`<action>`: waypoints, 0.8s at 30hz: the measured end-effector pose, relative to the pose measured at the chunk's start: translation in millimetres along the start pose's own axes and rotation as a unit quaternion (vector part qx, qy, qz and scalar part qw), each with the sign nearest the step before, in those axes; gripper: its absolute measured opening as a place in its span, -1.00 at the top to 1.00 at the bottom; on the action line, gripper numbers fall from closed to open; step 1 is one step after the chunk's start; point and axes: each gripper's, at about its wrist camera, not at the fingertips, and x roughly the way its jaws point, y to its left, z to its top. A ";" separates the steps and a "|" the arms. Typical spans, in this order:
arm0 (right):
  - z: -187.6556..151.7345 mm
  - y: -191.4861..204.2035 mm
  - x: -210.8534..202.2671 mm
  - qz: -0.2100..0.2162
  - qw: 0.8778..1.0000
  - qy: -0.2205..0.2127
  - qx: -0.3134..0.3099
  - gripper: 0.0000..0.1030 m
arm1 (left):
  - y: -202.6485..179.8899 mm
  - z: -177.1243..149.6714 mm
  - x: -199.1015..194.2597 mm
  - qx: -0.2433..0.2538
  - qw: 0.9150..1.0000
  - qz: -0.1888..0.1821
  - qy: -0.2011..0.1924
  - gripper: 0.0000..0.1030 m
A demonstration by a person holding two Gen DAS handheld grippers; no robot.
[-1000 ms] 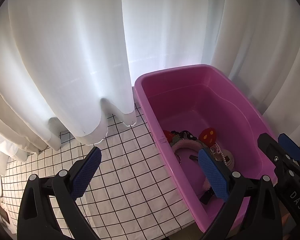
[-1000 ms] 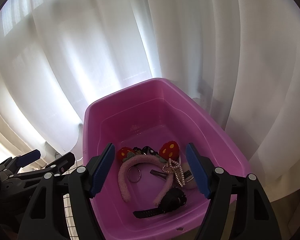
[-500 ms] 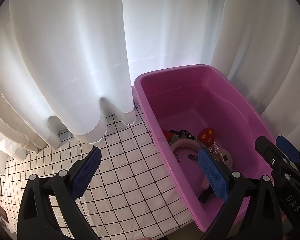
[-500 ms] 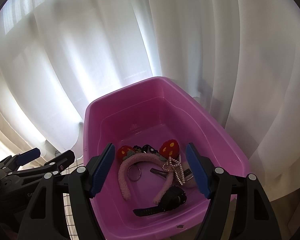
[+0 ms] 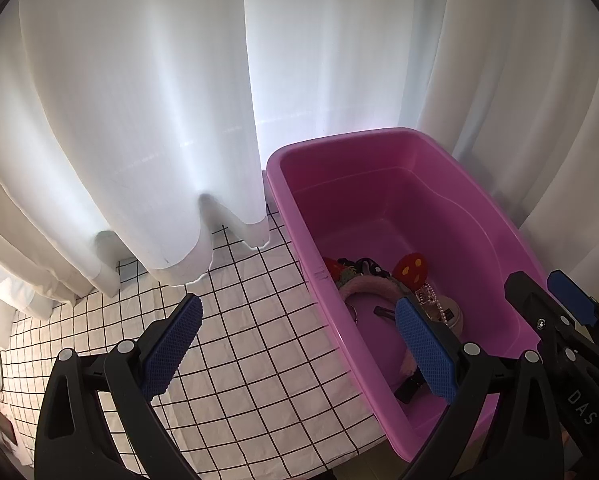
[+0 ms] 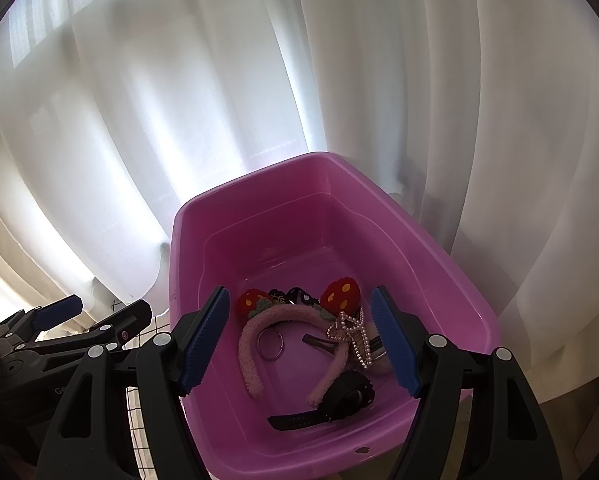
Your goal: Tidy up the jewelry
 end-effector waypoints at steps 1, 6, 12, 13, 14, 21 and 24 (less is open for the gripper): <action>-0.2 0.3 0.1 0.000 1.000 0.000 -0.001 -0.35 | 0.3 -0.1 -0.1 -0.001 1.000 -0.001 0.001 -0.85; -1.2 1.8 0.0 0.000 1.000 0.002 -0.001 -0.35 | -0.7 -0.5 -0.7 0.000 1.000 -0.001 0.002 -0.85; -1.5 2.5 -0.3 -0.001 1.000 0.002 -0.001 -0.35 | -0.7 0.1 -0.3 -0.001 1.000 -0.001 0.002 -0.85; -1.3 2.5 0.0 0.000 1.000 0.002 -0.001 -0.35 | -0.5 0.0 -0.6 -0.001 1.000 -0.001 0.000 -0.85; -1.3 2.6 -0.1 0.000 1.000 0.002 -0.001 -0.35 | -0.9 0.0 -0.9 -0.001 1.000 0.000 -0.003 -0.85; -0.9 3.6 -0.2 0.001 1.000 0.000 0.001 -0.35 | 3.0 0.7 -1.5 -0.005 1.000 0.001 -0.002 -0.85; -0.6 5.4 -0.3 0.002 1.000 -0.001 0.000 -0.35 | 7.1 0.6 -0.7 -0.009 1.000 0.000 0.001 -0.85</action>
